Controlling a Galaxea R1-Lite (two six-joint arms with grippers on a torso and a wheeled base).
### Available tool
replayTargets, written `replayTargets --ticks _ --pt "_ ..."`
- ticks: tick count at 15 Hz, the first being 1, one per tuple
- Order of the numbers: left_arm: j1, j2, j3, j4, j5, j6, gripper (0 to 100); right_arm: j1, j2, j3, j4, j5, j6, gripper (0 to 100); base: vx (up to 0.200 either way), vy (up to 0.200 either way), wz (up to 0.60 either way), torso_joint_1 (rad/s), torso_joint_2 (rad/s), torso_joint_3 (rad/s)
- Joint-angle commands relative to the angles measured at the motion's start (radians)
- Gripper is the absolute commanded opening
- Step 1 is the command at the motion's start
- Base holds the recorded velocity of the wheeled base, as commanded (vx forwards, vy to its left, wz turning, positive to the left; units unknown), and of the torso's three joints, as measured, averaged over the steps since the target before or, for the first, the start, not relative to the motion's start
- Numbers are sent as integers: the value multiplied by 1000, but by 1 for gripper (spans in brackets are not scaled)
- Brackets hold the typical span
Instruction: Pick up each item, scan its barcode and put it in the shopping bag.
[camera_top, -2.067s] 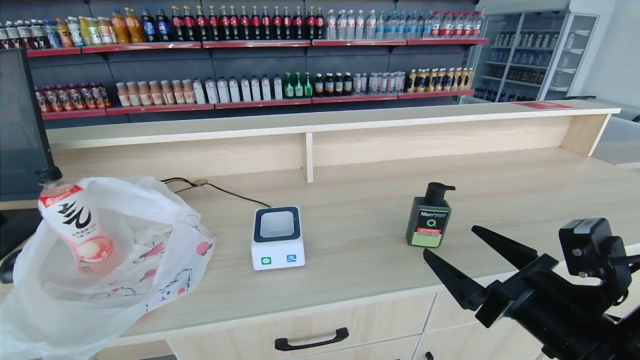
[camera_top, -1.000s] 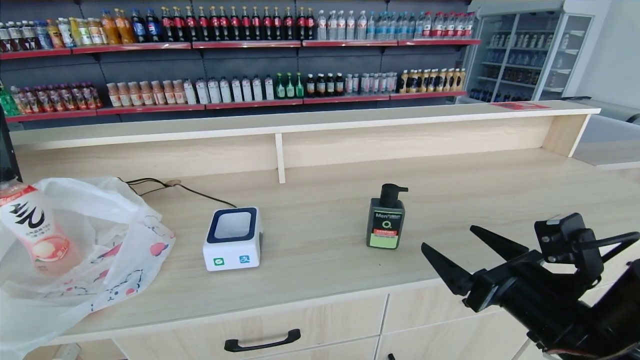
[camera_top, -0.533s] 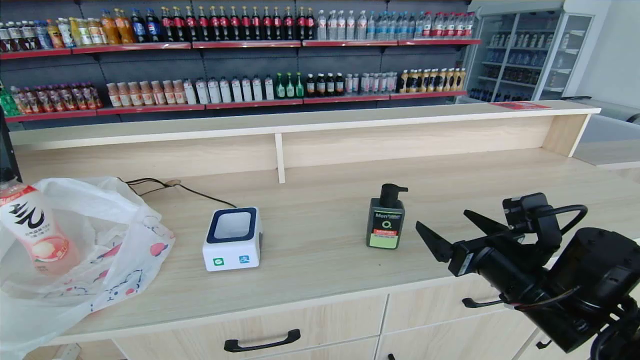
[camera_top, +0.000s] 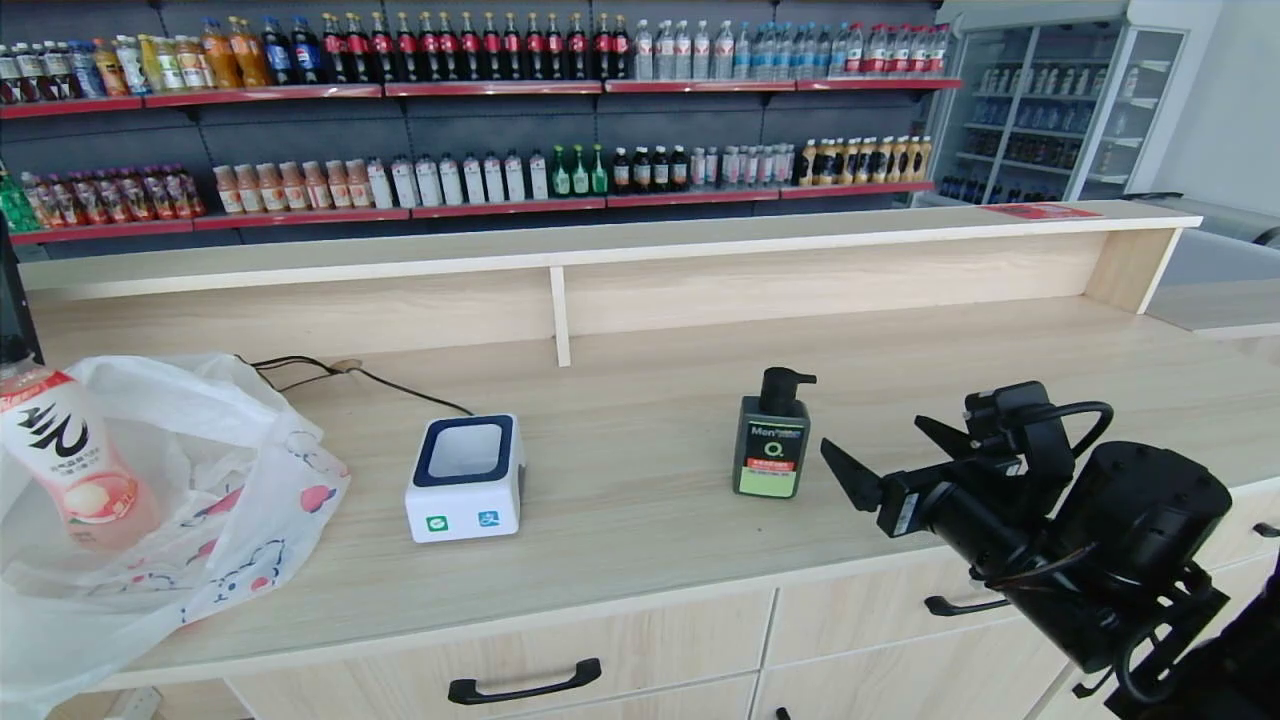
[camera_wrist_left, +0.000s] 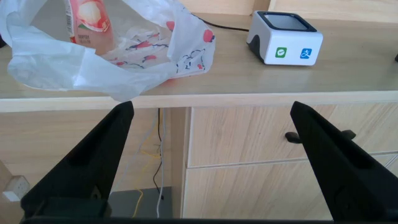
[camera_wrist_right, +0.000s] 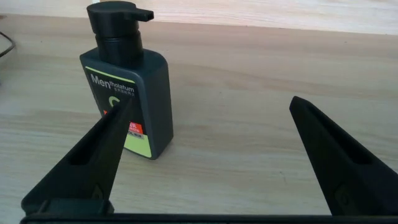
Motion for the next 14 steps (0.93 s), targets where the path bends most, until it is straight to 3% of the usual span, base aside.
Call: replayTargets --ticks 1,14 --pt "0 0 0 0 0 -1 100 -14 3 -2 -1 0 0 100 0 0 0 0 0 0" --pt "0 0 0 0 0 -1 100 -12 114 -110 -1 0 -11 100 0 0 0 0 0 0"
